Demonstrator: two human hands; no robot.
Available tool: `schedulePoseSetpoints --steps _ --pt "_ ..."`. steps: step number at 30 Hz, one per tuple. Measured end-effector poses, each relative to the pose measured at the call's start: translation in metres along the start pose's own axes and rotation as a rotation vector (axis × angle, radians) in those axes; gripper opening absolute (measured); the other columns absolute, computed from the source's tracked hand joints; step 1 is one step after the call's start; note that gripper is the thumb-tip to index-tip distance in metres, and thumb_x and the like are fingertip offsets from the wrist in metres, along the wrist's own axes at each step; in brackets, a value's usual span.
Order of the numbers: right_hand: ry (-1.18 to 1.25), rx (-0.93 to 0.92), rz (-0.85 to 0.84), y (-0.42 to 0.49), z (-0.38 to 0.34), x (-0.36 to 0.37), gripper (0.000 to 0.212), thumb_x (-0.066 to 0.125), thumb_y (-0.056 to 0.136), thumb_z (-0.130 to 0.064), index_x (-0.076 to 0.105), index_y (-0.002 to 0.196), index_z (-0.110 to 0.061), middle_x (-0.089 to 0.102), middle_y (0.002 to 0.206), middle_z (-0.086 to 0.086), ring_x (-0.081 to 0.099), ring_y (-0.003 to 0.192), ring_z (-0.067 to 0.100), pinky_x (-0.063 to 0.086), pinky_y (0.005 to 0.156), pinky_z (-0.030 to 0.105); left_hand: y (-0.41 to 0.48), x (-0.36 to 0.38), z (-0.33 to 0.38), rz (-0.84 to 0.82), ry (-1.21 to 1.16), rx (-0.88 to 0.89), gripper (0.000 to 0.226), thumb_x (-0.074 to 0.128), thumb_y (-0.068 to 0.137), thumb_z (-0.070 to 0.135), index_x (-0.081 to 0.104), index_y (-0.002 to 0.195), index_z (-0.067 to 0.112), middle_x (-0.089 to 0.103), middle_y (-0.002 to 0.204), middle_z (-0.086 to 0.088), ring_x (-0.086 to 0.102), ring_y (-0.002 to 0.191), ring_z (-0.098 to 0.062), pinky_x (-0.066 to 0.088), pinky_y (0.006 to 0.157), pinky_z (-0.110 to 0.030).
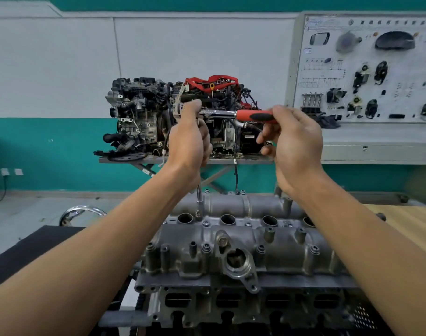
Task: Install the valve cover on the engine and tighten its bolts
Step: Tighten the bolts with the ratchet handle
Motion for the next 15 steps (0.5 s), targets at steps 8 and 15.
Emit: schedulePoseSetpoints --steps 8,15 --pt "-0.047 0.019 0.037 0.005 0.015 -0.017 0.017 0.051 0.099 -0.012 0.061 0.086 -0.008 0.052 0.058 0.006 0.05 0.05 0.016 0.035 0.041 0.023 0.001 0.007 -0.017 0.01 0.024 -0.002 0.058 0.042 0.101 0.046 0.024 0.049 0.027 0.02 0.047 0.006 0.012 0.044 -0.014 0.013 0.041 -0.027" --pt "-0.056 0.019 0.025 0.004 0.019 -0.019 0.018 0.052 0.099 -0.013 0.063 0.086 -0.009 0.053 0.058 0.005 0.05 0.052 0.016 0.035 0.041 0.023 -0.001 0.003 -0.02 0.045 0.032 -0.011 0.057 0.044 0.099 0.047 0.025 0.049 0.027 0.021 0.047 0.007 0.014 0.044 -0.014 0.015 0.04 -0.026"
Point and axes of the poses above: each hand's wrist, its own y-axis towards the middle knuckle, its own x-axis out of the palm, z = x × y, the point moved 5 cm from there along y, towards the middle knuckle
